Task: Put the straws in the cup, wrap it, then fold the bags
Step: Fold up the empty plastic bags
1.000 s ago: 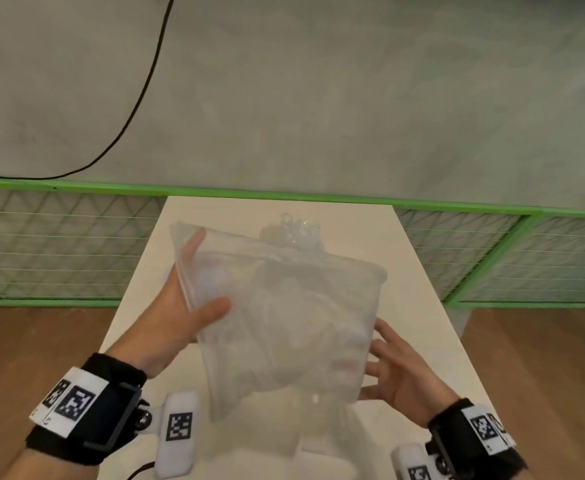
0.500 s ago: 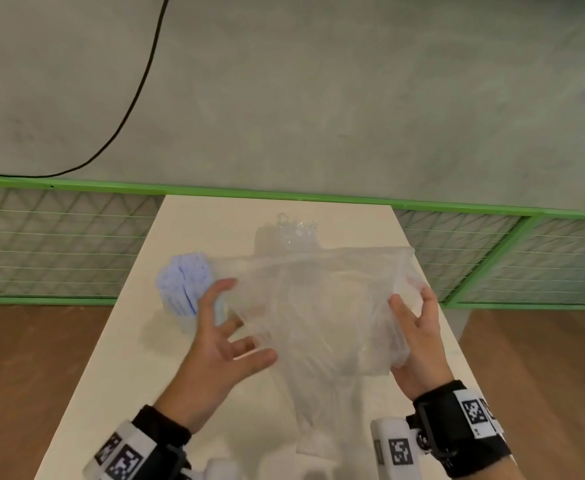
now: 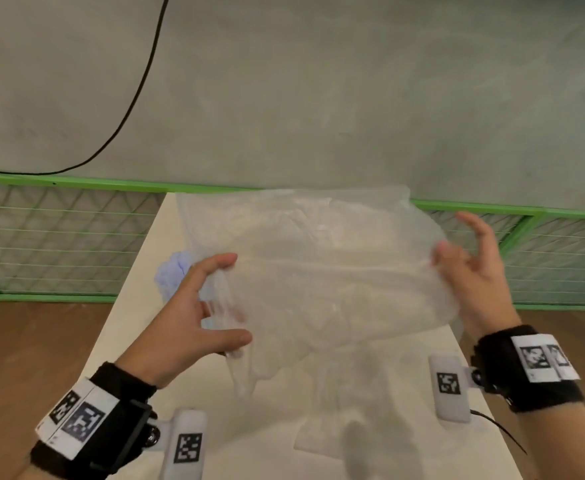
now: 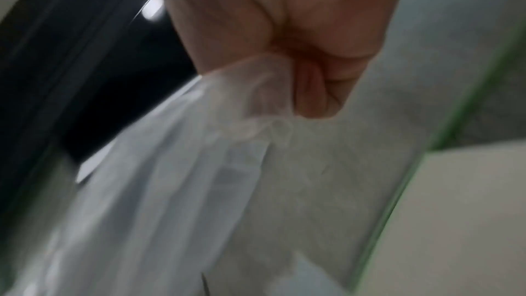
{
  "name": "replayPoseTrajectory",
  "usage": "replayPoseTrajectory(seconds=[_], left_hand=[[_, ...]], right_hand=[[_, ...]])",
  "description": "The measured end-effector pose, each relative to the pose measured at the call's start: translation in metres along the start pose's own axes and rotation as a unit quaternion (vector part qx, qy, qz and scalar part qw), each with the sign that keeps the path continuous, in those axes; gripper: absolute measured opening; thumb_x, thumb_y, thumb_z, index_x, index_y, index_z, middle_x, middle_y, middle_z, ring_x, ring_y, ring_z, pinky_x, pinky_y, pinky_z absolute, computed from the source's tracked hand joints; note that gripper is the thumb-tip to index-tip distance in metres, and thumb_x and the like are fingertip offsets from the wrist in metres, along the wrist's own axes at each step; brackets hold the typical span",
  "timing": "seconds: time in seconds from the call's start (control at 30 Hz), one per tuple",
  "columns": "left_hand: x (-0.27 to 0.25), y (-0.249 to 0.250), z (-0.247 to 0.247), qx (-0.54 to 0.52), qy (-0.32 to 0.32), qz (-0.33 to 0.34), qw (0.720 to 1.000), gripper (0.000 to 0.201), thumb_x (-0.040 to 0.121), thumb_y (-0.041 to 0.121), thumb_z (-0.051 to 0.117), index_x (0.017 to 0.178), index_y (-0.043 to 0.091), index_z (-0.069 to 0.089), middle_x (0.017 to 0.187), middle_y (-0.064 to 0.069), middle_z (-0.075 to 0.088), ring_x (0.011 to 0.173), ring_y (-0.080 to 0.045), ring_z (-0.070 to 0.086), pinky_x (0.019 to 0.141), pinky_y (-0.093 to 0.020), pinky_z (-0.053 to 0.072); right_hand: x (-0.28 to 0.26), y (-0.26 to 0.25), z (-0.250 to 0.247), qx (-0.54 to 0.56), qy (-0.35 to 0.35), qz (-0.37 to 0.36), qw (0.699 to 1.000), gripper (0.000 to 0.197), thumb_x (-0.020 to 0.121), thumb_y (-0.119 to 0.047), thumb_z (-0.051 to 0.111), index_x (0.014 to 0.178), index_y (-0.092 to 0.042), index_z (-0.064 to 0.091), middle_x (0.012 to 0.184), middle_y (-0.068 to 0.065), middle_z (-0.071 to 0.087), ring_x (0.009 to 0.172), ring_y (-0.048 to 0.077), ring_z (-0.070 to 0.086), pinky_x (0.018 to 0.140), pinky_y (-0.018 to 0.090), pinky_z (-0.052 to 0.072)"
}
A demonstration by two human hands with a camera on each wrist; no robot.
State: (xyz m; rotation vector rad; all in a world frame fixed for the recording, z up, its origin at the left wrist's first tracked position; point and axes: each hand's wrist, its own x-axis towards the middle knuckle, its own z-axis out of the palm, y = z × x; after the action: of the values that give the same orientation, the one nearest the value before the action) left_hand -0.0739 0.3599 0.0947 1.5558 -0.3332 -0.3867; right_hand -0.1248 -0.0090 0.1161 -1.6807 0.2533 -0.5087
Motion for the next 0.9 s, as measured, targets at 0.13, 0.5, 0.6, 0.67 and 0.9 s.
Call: replayPoseTrajectory(seconds=[0.13,0.5,0.6,0.67,0.9], left_hand=[[0.002,0.001,-0.005,0.030,-0.024,-0.003,0.999,0.113,0.047,0.018,0.093,0.134,0.058,0.033,0.144,0.009,0.039,0.113,-0.023,0.061,0.082,-0.049,0.057],[0.007,0.009,-0.014,0.112,-0.068,-0.016,0.991,0.123,0.051,0.013,0.091,0.136,0.066,0.020,0.146,0.016,0.032,0.113,-0.025,0.061,0.084,-0.048,0.057],[0.009,0.006,-0.002,0.053,-0.064,0.001,0.997,0.122,0.055,0.004,0.087,0.135,0.067,0.020,0.138,0.001,0.048,0.111,-0.027,0.063,0.072,-0.042,0.058],[0.009,0.001,0.009,0.038,-0.070,0.018,0.997,0.123,0.062,-0.007,0.084,0.134,0.068,0.019,0.135,-0.005,0.052,0.110,-0.027,0.064,0.069,-0.040,0.059],[0.003,-0.013,0.015,-0.048,0.052,0.063,0.996,0.096,0.067,0.019,0.086,0.134,0.059,0.030,0.143,0.029,0.031,0.125,-0.024,0.052,0.092,-0.055,0.051]], right_hand=[[-0.017,0.022,0.000,0.208,-0.137,0.228,0.941,0.082,0.070,-0.059,0.076,0.139,-0.024,0.049,0.128,0.012,0.064,0.109,0.035,0.065,0.084,0.058,0.054],[0.002,0.010,-0.015,0.282,0.034,0.138,0.949,0.048,0.074,-0.055,0.066,0.104,-0.017,0.068,0.067,-0.001,0.066,0.051,0.009,0.061,0.052,0.017,0.046],[-0.020,0.031,0.011,0.395,-0.019,0.231,0.889,0.103,0.052,-0.074,0.077,0.133,-0.016,0.052,0.124,0.010,0.067,0.111,0.032,0.065,0.096,0.049,0.049],[-0.041,0.043,0.040,0.423,-0.110,0.279,0.855,0.105,0.046,-0.065,0.088,0.130,-0.013,0.053,0.123,0.013,0.066,0.111,0.040,0.063,0.095,0.055,0.050],[-0.031,0.021,0.067,0.316,-0.131,0.213,0.915,0.048,0.088,-0.008,0.055,0.135,-0.021,0.054,0.112,0.015,0.071,0.080,0.026,0.073,0.066,0.030,0.060]])
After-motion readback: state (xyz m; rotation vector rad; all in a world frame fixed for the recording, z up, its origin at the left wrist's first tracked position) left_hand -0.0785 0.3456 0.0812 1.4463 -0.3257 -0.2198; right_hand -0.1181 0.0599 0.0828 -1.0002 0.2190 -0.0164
